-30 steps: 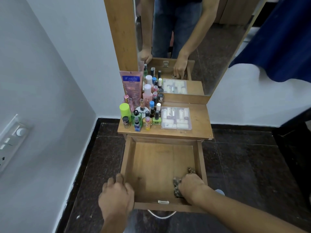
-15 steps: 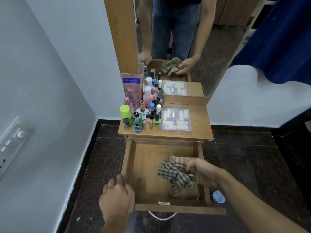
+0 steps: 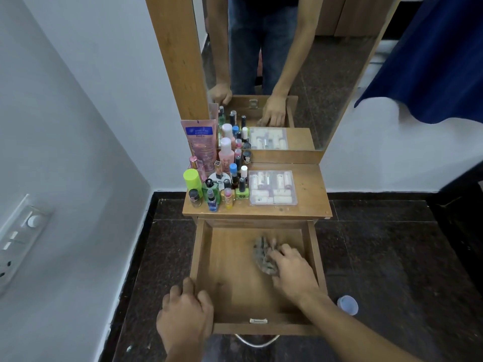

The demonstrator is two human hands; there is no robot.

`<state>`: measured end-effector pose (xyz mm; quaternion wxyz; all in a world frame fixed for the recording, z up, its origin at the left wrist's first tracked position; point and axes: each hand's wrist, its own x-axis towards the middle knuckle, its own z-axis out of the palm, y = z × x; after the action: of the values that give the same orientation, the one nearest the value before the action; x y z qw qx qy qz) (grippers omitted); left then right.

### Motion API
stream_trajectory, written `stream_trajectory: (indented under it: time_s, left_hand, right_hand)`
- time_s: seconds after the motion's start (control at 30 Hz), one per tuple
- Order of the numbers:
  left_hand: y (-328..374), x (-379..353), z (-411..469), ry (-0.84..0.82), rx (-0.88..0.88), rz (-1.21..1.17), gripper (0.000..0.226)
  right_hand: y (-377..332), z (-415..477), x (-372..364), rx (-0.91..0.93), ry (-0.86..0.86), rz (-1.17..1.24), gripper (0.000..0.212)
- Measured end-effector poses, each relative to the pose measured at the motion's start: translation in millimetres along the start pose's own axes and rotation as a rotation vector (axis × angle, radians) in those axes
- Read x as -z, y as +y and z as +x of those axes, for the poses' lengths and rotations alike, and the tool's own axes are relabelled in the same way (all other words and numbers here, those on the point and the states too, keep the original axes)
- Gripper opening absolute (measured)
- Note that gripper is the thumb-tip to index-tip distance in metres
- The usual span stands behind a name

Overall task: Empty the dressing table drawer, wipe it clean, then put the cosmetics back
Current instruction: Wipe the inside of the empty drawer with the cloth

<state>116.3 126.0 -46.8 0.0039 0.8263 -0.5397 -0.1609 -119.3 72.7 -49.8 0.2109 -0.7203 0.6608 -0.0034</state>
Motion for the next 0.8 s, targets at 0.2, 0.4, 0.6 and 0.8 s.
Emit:
stream_trajectory:
  time_s: [0.2, 0.4, 0.6, 0.8]
  left_hand:
    - [-2, -2, 0, -0.039, 0.016, 0.036, 0.055]
    - [-3, -4, 0, -0.031, 0.002, 0.023, 0.075]
    - [-2, 1, 0, -0.038, 0.009, 0.038, 0.072]
    - [-3, -4, 1, -0.038, -0.006, 0.018, 0.072]
  right_hand:
    - [-3, 1, -4, -0.343, 0.060, 0.235, 0.024]
    - [-2, 9, 41, -0.354, 0.360, 0.313, 0.035]
    - [-24, -8, 8, -0.111, 0.089, 0.153, 0.041]
    - [-23, 12, -6, -0.588, -0.010, 1.086, 0.008]
